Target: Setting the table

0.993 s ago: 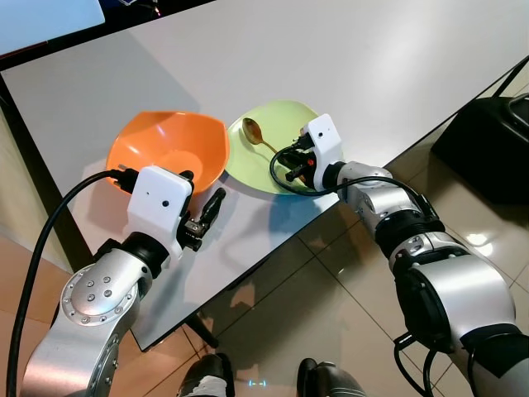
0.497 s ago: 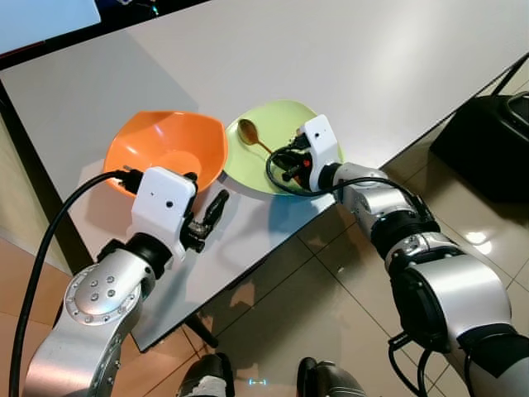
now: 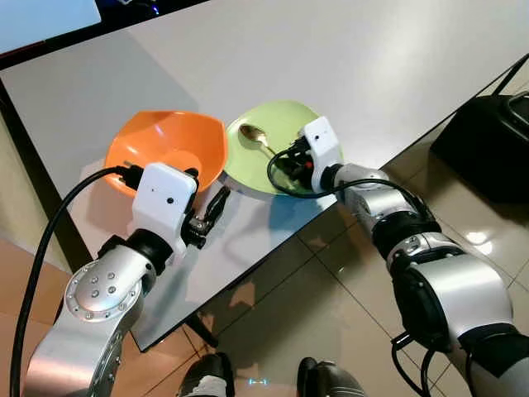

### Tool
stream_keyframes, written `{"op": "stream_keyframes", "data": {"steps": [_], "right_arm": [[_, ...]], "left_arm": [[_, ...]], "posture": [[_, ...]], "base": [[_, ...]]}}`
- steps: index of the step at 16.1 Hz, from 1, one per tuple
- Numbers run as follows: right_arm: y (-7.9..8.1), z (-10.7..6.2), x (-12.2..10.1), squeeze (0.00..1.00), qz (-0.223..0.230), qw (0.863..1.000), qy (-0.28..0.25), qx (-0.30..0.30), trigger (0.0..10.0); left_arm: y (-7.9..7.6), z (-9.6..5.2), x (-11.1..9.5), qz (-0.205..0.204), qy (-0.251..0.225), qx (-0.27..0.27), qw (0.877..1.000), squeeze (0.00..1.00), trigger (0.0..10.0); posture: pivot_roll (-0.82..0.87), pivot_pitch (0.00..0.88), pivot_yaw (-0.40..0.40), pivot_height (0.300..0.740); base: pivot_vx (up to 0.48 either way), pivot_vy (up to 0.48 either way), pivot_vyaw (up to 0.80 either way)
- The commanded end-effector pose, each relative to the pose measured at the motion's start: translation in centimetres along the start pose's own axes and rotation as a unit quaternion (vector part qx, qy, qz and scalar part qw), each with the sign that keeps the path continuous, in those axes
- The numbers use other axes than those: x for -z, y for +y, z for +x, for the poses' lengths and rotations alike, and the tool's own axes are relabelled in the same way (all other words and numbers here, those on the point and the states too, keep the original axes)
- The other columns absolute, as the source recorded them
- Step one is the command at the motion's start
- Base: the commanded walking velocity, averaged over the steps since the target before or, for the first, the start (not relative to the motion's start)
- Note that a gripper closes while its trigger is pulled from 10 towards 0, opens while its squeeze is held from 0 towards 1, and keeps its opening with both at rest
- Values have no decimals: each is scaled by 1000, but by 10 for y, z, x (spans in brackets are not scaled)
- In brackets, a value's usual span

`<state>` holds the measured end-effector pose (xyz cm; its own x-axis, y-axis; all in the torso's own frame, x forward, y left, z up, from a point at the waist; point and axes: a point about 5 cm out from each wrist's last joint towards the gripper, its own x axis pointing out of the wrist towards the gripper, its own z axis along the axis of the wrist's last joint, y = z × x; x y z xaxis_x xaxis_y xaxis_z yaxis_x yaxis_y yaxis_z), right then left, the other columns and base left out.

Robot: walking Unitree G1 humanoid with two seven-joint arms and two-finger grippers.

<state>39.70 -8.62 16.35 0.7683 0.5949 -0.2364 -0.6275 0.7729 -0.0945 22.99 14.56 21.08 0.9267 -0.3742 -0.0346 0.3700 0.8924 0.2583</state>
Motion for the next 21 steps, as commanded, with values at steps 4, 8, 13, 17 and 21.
{"op": "stream_keyframes", "data": {"steps": [4,8,13,17,21], "right_arm": [[-5,-2,-5,0,-35,999,-2,10,10000],[-5,-2,-4,0,-35,999,-4,15,10000],[-7,-2,-6,1000,-29,999,-22,27,10000],[-5,-2,-6,1000,-21,999,-28,19,10000],[-8,-4,-15,0,-34,996,-73,33,10000]], "left_arm": [[-3,3,0,-2,-3,8,1000,0,10000],[-3,6,0,-1,-6,11,1000,0,10000],[-1,6,-1,1,-7,14,1000,0,10000],[-1,7,-1,2,-9,13,1000,0,10000],[1,9,-1,8,-17,-2,1000,0,10000]], "posture": [[139,193,-11,740],[140,180,-4,740],[144,179,-1,740],[145,174,-2,740],[144,150,-13,740]], "base": [[0,0,0],[0,0,0],[0,0,0],[0,0,0],[0,0,0]]}}
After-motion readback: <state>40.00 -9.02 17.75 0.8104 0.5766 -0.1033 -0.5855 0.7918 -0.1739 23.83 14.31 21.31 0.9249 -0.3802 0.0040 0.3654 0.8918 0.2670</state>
